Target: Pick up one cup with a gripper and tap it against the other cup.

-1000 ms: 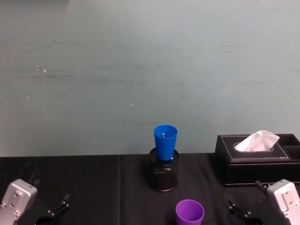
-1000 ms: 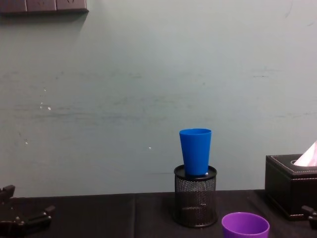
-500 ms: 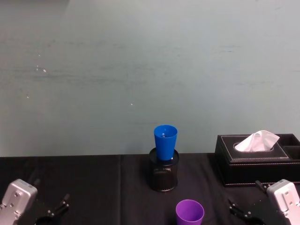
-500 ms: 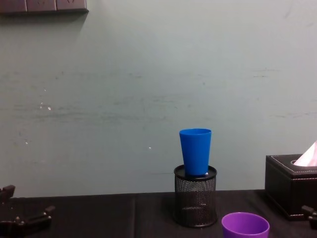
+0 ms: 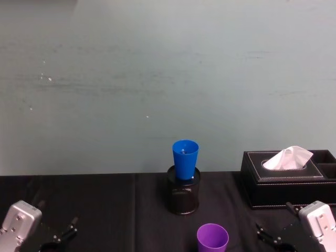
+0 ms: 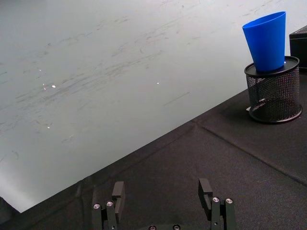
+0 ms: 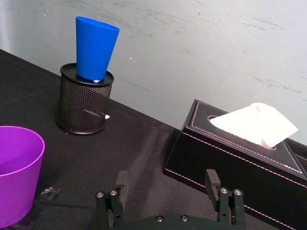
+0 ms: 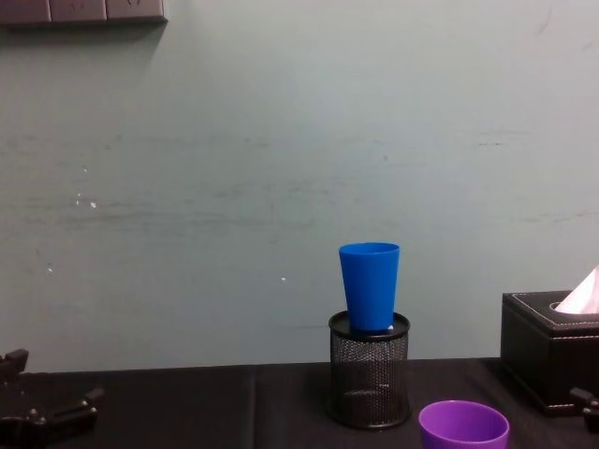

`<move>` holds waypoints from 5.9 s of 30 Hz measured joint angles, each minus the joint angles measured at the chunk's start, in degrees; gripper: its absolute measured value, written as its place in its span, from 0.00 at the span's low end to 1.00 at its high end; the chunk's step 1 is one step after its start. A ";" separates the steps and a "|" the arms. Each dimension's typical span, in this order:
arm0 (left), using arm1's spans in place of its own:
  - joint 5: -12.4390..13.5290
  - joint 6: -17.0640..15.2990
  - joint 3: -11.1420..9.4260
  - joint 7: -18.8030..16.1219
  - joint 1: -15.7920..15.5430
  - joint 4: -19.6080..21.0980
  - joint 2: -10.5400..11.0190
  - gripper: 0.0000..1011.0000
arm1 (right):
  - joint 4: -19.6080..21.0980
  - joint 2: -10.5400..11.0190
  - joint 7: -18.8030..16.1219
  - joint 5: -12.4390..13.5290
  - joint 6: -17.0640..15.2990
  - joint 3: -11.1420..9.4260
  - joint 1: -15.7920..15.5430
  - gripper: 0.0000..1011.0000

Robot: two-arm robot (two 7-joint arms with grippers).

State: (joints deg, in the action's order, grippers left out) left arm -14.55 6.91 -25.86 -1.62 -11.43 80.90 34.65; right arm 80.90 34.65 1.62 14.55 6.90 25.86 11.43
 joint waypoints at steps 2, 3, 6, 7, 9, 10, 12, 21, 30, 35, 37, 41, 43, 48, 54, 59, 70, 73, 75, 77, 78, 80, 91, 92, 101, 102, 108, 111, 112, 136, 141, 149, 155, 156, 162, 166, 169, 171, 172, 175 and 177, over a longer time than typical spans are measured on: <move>0.00 0.00 0.00 0.00 0.00 0.00 0.00 0.99 | 0.00 0.00 0.00 0.00 0.00 0.00 0.00 1.00; 0.00 0.00 0.00 0.00 0.00 0.00 0.00 0.99 | 0.00 0.00 0.00 0.00 0.00 0.00 0.00 1.00; 0.00 0.00 0.00 0.00 0.00 0.00 0.00 0.99 | 0.00 0.00 0.00 0.00 0.00 0.00 0.00 1.00; 0.00 0.00 0.00 0.00 0.00 0.00 0.00 0.99 | 0.00 0.00 0.00 0.00 0.00 0.00 0.00 1.00; 0.00 0.00 0.00 0.00 0.00 0.00 0.00 0.99 | 0.00 0.00 0.00 0.00 0.00 0.00 0.00 1.00; 0.00 0.00 0.00 0.00 0.00 0.00 0.00 0.99 | 0.00 0.00 0.00 0.00 0.00 0.00 0.00 1.00; 0.00 0.00 0.00 0.00 0.00 0.00 0.00 0.99 | 0.00 0.00 0.00 0.00 0.00 0.00 0.00 1.00; 0.00 0.00 0.00 0.00 -0.01 0.00 0.00 0.99 | 0.39 -0.27 -0.15 -0.14 1.51 -1.17 -0.71 1.00; 0.00 0.00 0.00 0.00 0.00 0.00 0.00 0.99 | 1.39 -0.28 -5.21 3.11 5.01 -3.38 -2.48 1.00; 0.00 0.00 0.00 0.00 0.00 0.00 0.00 0.99 | 2.03 0.78 -11.62 7.20 7.04 -4.39 -3.80 1.00; 0.00 0.00 0.00 0.00 0.00 0.00 0.00 0.99 | 2.24 1.23 -13.36 8.16 7.42 -4.63 -4.14 1.00; 0.00 0.00 0.00 0.00 0.00 0.00 0.00 0.99 | 2.52 2.60 -18.71 11.09 7.82 -5.18 -4.85 1.00; 0.00 0.00 0.00 0.00 0.00 0.00 0.00 0.99 | 2.43 3.22 -22.14 12.73 7.81 -5.23 -4.89 1.00; 0.00 0.00 0.00 0.00 0.00 0.00 0.00 0.99 | 1.19 3.67 -28.28 14.87 6.71 -4.50 -3.93 1.00; 0.00 0.00 0.00 0.00 0.00 0.00 0.00 0.99 | -1.54 2.43 -32.74 15.41 4.61 -3.29 -2.10 1.00; 0.00 0.00 0.00 0.00 0.00 0.00 0.00 0.99 | -3.09 1.43 -34.15 15.02 3.68 -2.90 -1.10 1.00; 0.00 0.00 0.00 0.00 0.00 0.00 0.00 0.99 | -8.48 -1.85 -38.68 12.85 3.64 -1.39 2.85 1.00; 0.00 0.00 0.00 0.00 0.00 0.00 0.00 0.99 | -10.08 -2.82 -39.83 12.26 4.17 -1.10 4.00 1.00; 0.00 0.00 0.00 0.00 0.00 0.00 0.00 0.99 | -10.94 -3.34 -40.32 12.03 4.49 -1.05 4.54 1.00; 0.00 0.00 0.00 0.00 0.00 0.00 0.00 0.99 | -11.62 -3.83 -40.86 11.88 4.83 -1.00 5.02 1.00; 0.00 0.00 0.00 -0.01 0.00 0.00 0.00 0.99 | -11.99 -4.09 -41.17 11.76 5.03 -0.95 5.26 1.00; 0.00 0.00 0.00 0.00 0.00 0.00 0.00 0.99 | -13.05 -4.79 -41.91 11.53 5.56 -0.82 5.96 1.00; 0.00 0.00 0.00 0.00 0.00 0.00 0.00 0.99 | -16.76 -7.52 -44.13 10.61 6.95 -0.03 8.94 1.00; 0.00 0.00 0.00 0.00 0.00 0.00 0.00 0.99 | -17.02 -7.67 -44.22 10.55 7.07 0.00 9.12 1.00; 0.00 0.00 0.00 0.00 0.00 0.00 0.00 0.99 | -19.77 -9.28 -45.40 10.18 8.10 0.45 11.09 1.00; 0.00 0.00 0.00 0.00 0.00 0.00 0.00 0.99 | -19.99 -9.39 -45.47 10.16 8.13 0.48 11.23 1.00; 0.00 0.00 0.00 0.00 0.00 0.00 0.00 0.99 | -20.91 -9.93 -45.89 10.03 8.28 0.68 11.83 1.00; 0.00 0.00 0.00 0.00 0.00 0.00 0.00 0.99 | -21.14 -10.07 -45.88 9.94 8.53 0.67 11.93 1.00; 0.00 0.00 0.00 0.00 0.00 0.00 0.00 0.99 | -21.18 -10.11 -45.87 9.93 8.63 0.65 11.95 1.00; 0.00 0.00 0.00 0.00 0.00 0.00 0.00 0.99 | -21.08 -10.05 -45.82 9.93 8.54 0.59 11.92 1.00; 0.00 0.00 0.00 0.00 0.00 0.00 0.00 0.99 | -21.05 -10.03 -45.81 9.95 8.52 0.59 11.89 0.92; 0.00 0.00 0.00 0.00 0.00 0.00 0.00 0.99 | -21.04 -10.02 -45.78 9.99 8.48 0.60 11.89 0.78; 0.00 0.00 0.00 0.00 0.00 0.00 0.00 0.99 | -21.05 -10.02 -45.76 10.02 8.46 0.59 11.89 0.75; 0.00 0.00 0.00 0.00 0.00 0.00 0.00 0.99 | -21.04 -10.02 -45.75 10.01 8.45 0.59 11.89 0.75; 0.00 0.00 0.00 0.00 0.00 0.00 0.00 0.99 | -21.05 -10.02 -45.74 10.02 8.43 0.59 11.89 0.73; 0.00 0.00 0.00 0.00 0.00 0.00 0.00 0.99 | -21.05 -10.02 -45.74 10.02 8.43 0.60 11.88 0.73; 0.00 0.00 0.00 0.00 0.00 0.00 0.00 0.99 | -21.05 -10.02 -45.74 10.01 8.43 0.60 11.89 0.73; 0.00 0.00 0.00 0.00 0.00 0.00 0.00 0.99 | -21.05 -10.02 -45.74 10.01 8.43 0.60 11.89 0.73; 0.00 0.00 0.00 0.00 0.00 0.00 0.00 0.99 | -21.05 -10.02 -45.74 10.01 8.43 0.59 11.89 0.73; 0.00 0.00 0.00 0.00 0.00 0.00 0.00 0.99 | -21.05 -10.02 -45.74 10.01 8.43 0.60 11.89 0.73; 0.00 0.00 0.00 0.00 0.00 0.00 0.00 0.99 | -21.05 -10.02 -45.74 10.01 8.43 0.60 11.89 0.73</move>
State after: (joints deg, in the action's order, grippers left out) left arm -14.55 6.91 -25.86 -1.62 -11.43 80.90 34.65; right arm 59.85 24.63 -44.13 24.56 15.33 26.46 23.32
